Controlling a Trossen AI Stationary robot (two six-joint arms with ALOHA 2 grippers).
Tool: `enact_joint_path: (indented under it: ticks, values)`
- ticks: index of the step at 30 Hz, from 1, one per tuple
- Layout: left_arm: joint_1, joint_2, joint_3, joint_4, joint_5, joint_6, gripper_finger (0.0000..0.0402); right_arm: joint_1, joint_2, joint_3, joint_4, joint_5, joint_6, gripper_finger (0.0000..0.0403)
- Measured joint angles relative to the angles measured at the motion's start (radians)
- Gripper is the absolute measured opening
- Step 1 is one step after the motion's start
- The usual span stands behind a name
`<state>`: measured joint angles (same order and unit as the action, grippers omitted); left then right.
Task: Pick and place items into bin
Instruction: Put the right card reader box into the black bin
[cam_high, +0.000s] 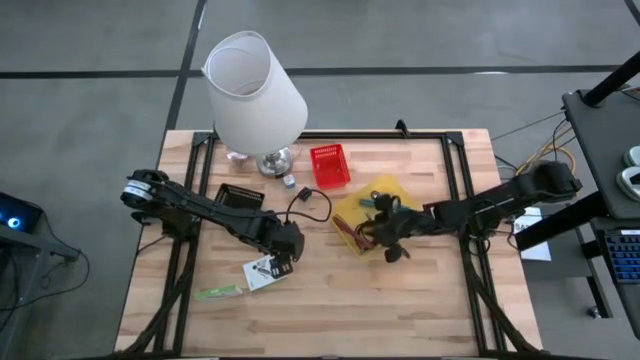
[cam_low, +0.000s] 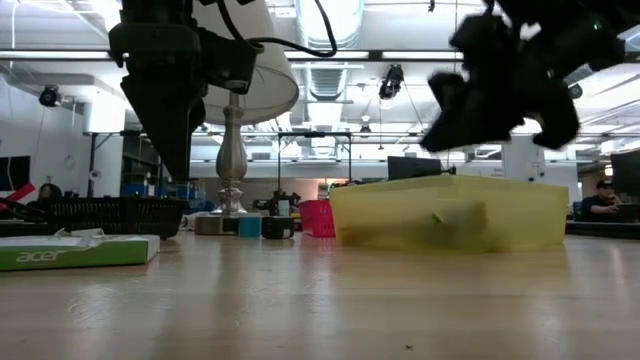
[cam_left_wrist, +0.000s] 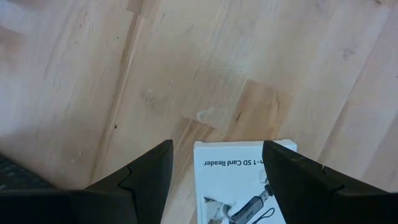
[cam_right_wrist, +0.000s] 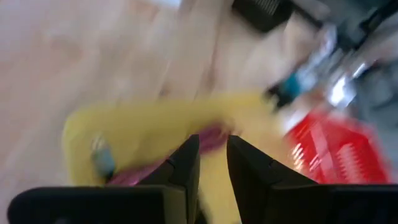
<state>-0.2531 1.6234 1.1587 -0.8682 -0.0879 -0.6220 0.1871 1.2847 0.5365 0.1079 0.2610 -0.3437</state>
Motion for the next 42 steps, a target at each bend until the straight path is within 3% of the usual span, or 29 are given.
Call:
enact_joint_path:
  ticks: [4,8,16,24,34,42]
  values:
    - [0.000,0.000,0.000,0.001,0.000,0.000,0.0231,-0.002,-0.024,-0.011,0.197,-0.011,-0.115,0.0069]
    - [0.000,0.000,0.000,0.000,0.003,0.000,0.0231,-0.008,-0.013,-0.032,0.344,-0.096,-0.170,0.0073]
    - [-0.003,0.000,-0.001,-0.041,0.147,-0.008,0.0231,-0.007,-0.012,-0.035,0.336,-0.135,-0.190,0.0070]
    - [-0.005,-0.001,-0.016,-0.172,0.142,-0.080,0.0231,-0.007,-0.012,-0.035,0.335,-0.135,-0.192,0.0073]
    - [-0.004,-0.001,-0.162,-0.161,0.140,-0.108,0.0231,-0.007,-0.012,-0.035,0.322,-0.134,-0.192,0.0068]
    - [-0.004,-0.001,-0.190,-0.130,0.142,-0.128,0.0231,-0.007,-0.012,-0.035,0.314,-0.133,-0.192,0.0076]
